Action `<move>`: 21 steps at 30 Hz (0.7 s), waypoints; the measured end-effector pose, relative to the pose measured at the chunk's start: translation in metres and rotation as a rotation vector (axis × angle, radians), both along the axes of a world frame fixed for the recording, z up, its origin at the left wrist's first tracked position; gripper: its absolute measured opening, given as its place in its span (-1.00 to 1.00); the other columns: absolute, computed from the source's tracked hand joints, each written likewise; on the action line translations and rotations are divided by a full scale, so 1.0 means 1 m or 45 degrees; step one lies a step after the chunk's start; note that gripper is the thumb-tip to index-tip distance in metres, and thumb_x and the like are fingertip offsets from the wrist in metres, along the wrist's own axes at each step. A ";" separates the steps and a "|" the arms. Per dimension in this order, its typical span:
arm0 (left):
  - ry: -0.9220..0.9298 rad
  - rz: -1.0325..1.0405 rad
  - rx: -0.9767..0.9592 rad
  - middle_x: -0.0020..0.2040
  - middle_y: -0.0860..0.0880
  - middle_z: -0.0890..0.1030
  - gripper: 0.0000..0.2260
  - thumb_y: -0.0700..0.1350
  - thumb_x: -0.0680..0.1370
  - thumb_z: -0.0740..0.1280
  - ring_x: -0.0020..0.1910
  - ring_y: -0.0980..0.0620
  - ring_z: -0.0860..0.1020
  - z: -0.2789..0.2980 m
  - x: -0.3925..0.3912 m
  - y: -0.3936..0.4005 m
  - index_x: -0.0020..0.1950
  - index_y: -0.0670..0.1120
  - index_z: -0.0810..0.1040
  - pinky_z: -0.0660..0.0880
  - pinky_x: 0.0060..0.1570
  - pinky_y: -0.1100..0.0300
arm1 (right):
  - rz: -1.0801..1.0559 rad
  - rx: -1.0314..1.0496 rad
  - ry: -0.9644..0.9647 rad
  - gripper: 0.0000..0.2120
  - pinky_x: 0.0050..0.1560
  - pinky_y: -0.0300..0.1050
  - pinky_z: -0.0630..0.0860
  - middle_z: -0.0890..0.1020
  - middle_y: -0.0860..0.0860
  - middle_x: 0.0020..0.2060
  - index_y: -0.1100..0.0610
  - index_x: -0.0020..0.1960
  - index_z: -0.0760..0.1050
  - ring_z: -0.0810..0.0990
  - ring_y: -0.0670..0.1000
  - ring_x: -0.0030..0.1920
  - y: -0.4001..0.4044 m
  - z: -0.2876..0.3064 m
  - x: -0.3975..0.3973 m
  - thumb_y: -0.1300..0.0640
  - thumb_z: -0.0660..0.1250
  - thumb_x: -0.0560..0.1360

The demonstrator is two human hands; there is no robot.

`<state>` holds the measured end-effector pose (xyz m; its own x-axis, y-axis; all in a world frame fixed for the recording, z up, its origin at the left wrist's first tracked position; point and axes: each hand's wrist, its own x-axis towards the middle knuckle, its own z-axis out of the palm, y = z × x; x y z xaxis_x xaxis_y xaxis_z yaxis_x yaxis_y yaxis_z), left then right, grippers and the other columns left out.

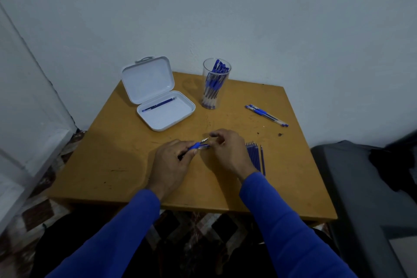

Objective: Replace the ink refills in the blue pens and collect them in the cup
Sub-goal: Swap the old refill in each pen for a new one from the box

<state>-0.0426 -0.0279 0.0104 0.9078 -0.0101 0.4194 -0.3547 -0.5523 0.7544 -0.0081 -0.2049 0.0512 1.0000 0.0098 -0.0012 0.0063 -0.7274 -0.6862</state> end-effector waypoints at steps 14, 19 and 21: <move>0.076 -0.026 0.061 -0.14 0.15 0.63 -0.80 -0.08 0.56 0.45 -0.16 0.17 0.58 -0.003 0.008 0.020 0.18 -0.01 0.70 0.57 -0.16 0.18 | -0.214 0.608 0.214 -0.90 -0.36 -0.13 0.61 0.64 0.09 -0.08 0.07 0.05 0.48 0.64 0.01 -0.24 0.013 0.001 -0.016 0.26 0.30 0.63; 0.077 -0.030 0.094 -0.16 0.15 0.61 -0.80 -0.06 0.57 0.44 -0.18 0.18 0.56 -0.006 0.006 0.019 0.18 0.01 0.70 0.55 -0.18 0.16 | -0.331 1.160 0.190 -0.86 -0.33 -0.07 0.65 0.63 0.20 -0.10 0.20 0.13 0.53 0.69 0.07 -0.20 0.013 0.002 -0.021 0.35 0.31 0.61; 0.084 -0.024 0.093 -0.16 0.16 0.61 -0.79 -0.05 0.57 0.44 -0.18 0.19 0.55 -0.006 0.006 0.019 0.19 0.01 0.70 0.52 -0.19 0.21 | -0.350 1.262 0.191 -0.83 -0.32 -0.12 0.64 0.62 0.10 -0.16 0.21 0.16 0.54 0.67 0.01 -0.20 0.012 0.002 -0.021 0.37 0.28 0.61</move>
<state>-0.0368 -0.0086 0.0048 0.9327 -0.0558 0.3562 -0.3164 -0.6004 0.7344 -0.0290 -0.1928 0.0528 0.9580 -0.1542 -0.2416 -0.2091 0.2002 -0.9572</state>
